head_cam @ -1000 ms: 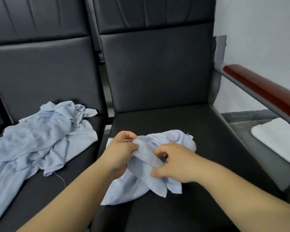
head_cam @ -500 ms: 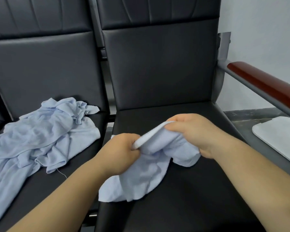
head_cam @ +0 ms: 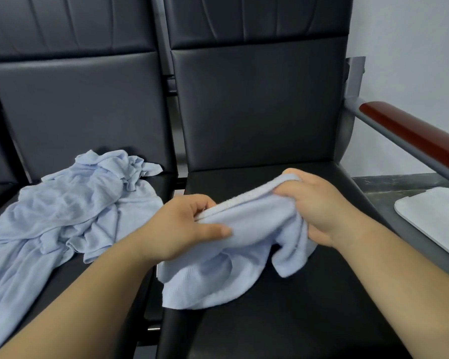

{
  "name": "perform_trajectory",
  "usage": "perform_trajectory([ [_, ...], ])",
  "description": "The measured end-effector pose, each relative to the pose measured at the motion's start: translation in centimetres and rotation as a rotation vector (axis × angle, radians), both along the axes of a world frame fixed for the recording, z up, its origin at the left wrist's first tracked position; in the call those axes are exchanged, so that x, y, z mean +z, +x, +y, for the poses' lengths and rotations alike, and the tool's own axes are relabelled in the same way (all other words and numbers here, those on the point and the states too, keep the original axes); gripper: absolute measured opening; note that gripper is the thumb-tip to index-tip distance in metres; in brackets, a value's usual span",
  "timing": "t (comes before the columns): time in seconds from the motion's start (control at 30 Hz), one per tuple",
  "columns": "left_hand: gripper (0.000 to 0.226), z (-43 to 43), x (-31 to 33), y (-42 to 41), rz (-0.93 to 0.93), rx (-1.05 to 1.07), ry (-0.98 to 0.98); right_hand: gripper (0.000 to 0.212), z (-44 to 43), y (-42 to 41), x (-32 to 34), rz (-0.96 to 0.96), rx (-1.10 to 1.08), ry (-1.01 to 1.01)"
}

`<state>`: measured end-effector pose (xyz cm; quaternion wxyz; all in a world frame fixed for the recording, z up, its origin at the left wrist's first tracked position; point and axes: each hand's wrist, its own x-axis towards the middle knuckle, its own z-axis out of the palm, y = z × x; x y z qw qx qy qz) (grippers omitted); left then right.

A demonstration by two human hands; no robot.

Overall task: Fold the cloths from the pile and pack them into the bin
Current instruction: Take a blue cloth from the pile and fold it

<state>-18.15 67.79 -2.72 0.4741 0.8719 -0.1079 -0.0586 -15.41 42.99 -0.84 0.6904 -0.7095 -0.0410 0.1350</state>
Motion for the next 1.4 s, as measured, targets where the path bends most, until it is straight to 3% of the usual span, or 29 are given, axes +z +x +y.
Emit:
perform_trajectory([
  [0.1, 0.012, 0.3, -0.2, 0.0, -0.127, 0.099, 0.099, 0.015, -0.3, -0.4, 0.6, -0.116, 0.246, -0.120],
  [0.2, 0.016, -0.2, 0.2, -0.4, -0.097, 0.196, -0.149, 0.018, -0.1, -0.5, -0.7, -0.297, 0.269, -0.644],
  [0.27, 0.016, -0.4, 0.6, -0.5, -0.068, 0.196, -0.264, 0.015, 0.4, -0.3, -1.4, -0.295, 0.243, -0.834],
  [0.37, 0.007, -0.3, 1.3, -0.8, -0.091, 0.124, -0.174, 0.021, 0.0, 0.0, -0.7, -0.186, 0.126, -0.736],
  [0.47, 0.032, 0.2, 1.1, -0.8, -0.029, 0.000, 0.136, 0.012, -0.6, -0.1, 0.5, -0.093, 0.019, -0.453],
  [0.57, 0.027, 0.1, 0.3, -0.7, -0.119, 0.049, 0.192, 0.012, -0.9, -0.1, 0.9, -0.061, 0.151, -0.331],
  [0.67, 0.012, -0.5, 0.6, -0.6, -0.147, 0.212, -0.055, 0.027, -1.3, -0.1, 0.2, -0.070, 0.275, -0.569],
  [0.77, 0.013, -0.9, 0.9, -0.7, -0.070, 0.254, -0.309, 0.010, -0.8, -0.1, -0.9, -0.168, 0.318, -0.929],
  [0.83, 0.004, -1.1, 1.3, -0.9, -0.051, 0.189, -0.337, 0.005, -0.7, 0.2, -1.0, -0.206, 0.279, -0.959],
  [0.9, 0.025, -0.6, 1.1, -0.8, -0.100, 0.069, -0.091, 0.014, -1.0, 0.4, -0.3, -0.191, 0.222, -0.825],
  [0.97, 0.029, -0.1, 0.4, -0.6, -0.123, -0.029, 0.257, 0.018, -1.3, 0.4, 0.4, -0.124, 0.161, -0.607],
  [1.0, 0.028, 0.3, -0.1, -0.5, -0.106, -0.043, 0.322, 0.018, -1.2, 0.2, 0.6, -0.091, 0.144, -0.514],
  [1.07, 0.023, 0.6, -0.7, -0.2, -0.080, 0.001, 0.241, 0.014, -1.1, 0.0, 0.7, -0.074, 0.165, -0.336],
  [1.13, 0.022, 0.5, -0.4, -0.3, -0.089, 0.092, 0.048, 0.025, -1.0, -0.1, 0.7, -0.092, 0.243, -0.255],
  [1.2, 0.014, 0.2, 0.0, -0.3, -0.153, 0.220, -0.145, 0.041, -1.0, 0.2, 0.1, -0.117, 0.262, -0.430],
  [1.3, 0.010, 0.1, 0.5, -0.2, -0.159, 0.215, -0.217, 0.031, -0.7, 0.6, -1.1, -0.170, 0.309, -0.916],
  [1.33, 0.009, 0.2, 0.6, -0.2, -0.098, 0.154, -0.221, 0.029, -0.7, 0.7, -1.1, -0.171, 0.299, -0.943],
  [1.4, 0.035, 1.2, 0.3, 0.0, 0.021, 0.028, -0.128, 0.019, -0.8, 0.7, -0.7, -0.147, 0.214, -0.768],
])
